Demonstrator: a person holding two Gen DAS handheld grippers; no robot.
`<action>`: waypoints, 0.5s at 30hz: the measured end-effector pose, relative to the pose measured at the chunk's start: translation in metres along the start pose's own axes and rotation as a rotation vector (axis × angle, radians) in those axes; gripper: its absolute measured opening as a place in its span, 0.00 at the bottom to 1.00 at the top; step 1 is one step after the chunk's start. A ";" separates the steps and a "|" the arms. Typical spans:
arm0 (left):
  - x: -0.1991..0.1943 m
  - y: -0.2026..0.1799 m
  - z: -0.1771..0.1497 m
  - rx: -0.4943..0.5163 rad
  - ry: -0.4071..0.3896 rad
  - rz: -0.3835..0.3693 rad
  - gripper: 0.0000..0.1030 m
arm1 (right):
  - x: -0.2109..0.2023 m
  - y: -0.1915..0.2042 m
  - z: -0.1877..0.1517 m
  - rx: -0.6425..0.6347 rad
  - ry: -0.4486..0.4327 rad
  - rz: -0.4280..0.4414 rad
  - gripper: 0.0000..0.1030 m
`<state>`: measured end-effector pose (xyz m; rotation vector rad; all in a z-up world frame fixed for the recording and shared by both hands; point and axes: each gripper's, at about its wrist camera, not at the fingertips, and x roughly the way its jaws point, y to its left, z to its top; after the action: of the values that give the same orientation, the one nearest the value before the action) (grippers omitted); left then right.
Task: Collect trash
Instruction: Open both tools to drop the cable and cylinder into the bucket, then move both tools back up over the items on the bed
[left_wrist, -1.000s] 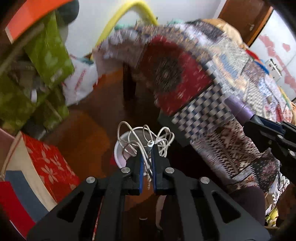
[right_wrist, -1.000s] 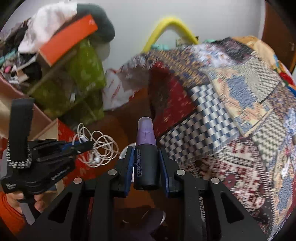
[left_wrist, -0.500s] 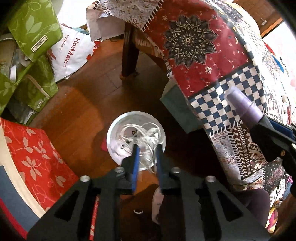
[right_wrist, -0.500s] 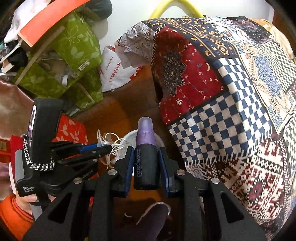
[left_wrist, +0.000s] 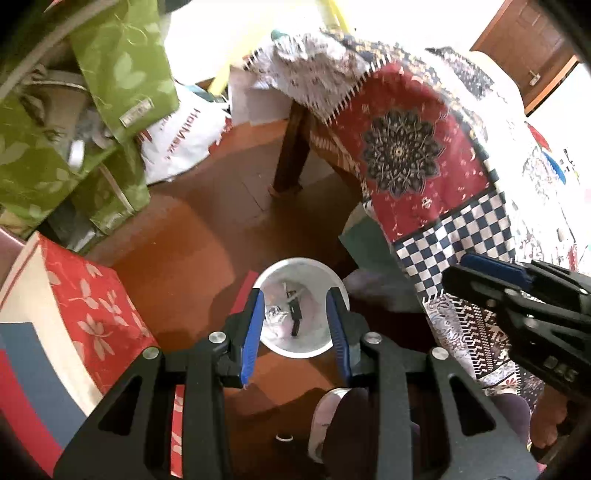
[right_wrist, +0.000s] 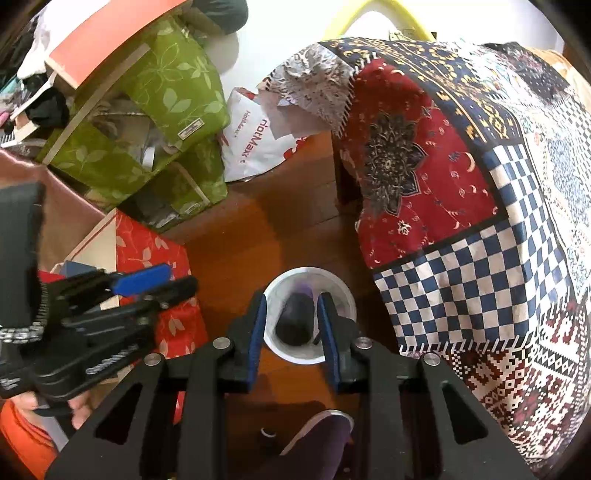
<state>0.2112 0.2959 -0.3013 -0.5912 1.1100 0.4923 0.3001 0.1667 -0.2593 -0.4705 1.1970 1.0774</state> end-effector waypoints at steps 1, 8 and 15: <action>-0.006 -0.001 -0.001 0.004 -0.011 0.006 0.33 | -0.002 -0.001 -0.001 -0.002 0.000 -0.006 0.28; -0.043 -0.017 -0.009 0.039 -0.078 0.010 0.33 | -0.030 -0.004 -0.013 0.011 -0.019 0.000 0.35; -0.085 -0.047 -0.014 0.085 -0.153 -0.002 0.33 | -0.090 -0.009 -0.028 -0.012 -0.129 -0.057 0.35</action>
<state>0.1999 0.2453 -0.2178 -0.4725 0.9798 0.4777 0.2948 0.1029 -0.1890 -0.4350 1.0584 1.0509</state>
